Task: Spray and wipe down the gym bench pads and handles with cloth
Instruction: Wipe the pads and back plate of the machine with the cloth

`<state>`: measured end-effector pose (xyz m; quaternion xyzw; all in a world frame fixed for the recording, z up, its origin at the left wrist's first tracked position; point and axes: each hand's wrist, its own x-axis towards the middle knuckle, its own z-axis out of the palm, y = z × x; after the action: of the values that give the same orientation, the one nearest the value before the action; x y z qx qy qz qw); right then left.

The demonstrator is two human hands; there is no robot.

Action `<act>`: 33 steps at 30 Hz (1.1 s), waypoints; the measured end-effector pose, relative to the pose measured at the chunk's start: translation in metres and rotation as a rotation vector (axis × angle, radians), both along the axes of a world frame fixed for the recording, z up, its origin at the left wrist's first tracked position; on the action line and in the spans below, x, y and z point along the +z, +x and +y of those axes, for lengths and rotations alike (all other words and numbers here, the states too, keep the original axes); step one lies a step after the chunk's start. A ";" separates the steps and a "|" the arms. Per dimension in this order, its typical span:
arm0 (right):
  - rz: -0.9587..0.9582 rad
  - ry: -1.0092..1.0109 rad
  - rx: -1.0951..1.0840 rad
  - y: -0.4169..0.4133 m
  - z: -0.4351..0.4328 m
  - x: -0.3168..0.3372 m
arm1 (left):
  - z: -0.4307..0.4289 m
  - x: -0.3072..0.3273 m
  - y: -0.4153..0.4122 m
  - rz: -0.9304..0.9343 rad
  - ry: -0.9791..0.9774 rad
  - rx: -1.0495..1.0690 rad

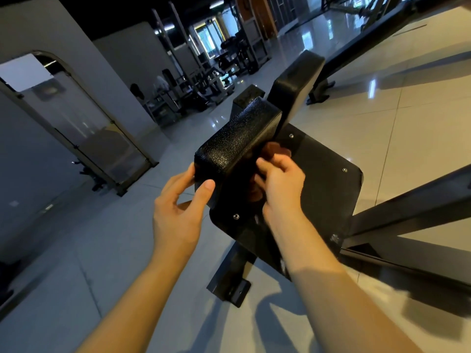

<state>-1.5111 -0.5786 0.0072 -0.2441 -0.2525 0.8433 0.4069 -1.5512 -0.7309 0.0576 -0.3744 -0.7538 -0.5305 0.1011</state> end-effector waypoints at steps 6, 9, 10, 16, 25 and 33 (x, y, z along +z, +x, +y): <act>0.027 0.092 0.088 0.006 -0.032 -0.015 | 0.001 0.001 -0.004 0.000 0.000 -0.001; -0.013 0.109 -0.051 0.004 0.001 -0.003 | 0.000 0.000 -0.002 0.006 0.007 0.006; -0.023 0.131 -0.076 0.002 0.008 -0.002 | 0.000 0.000 -0.001 0.008 0.009 0.007; -0.010 0.104 0.033 -0.001 -0.042 -0.015 | 0.000 -0.001 -0.004 0.019 0.006 0.007; 0.039 -0.053 -0.157 -0.003 0.039 0.015 | 0.001 -0.002 -0.004 0.037 -0.003 0.037; 0.070 0.162 -0.037 0.021 -0.052 0.009 | 0.001 -0.002 -0.010 0.044 0.007 0.025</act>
<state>-1.4901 -0.6305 0.0164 -0.1854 -0.3007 0.8205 0.4494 -1.5609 -0.7299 0.0560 -0.3761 -0.7543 -0.5232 0.1256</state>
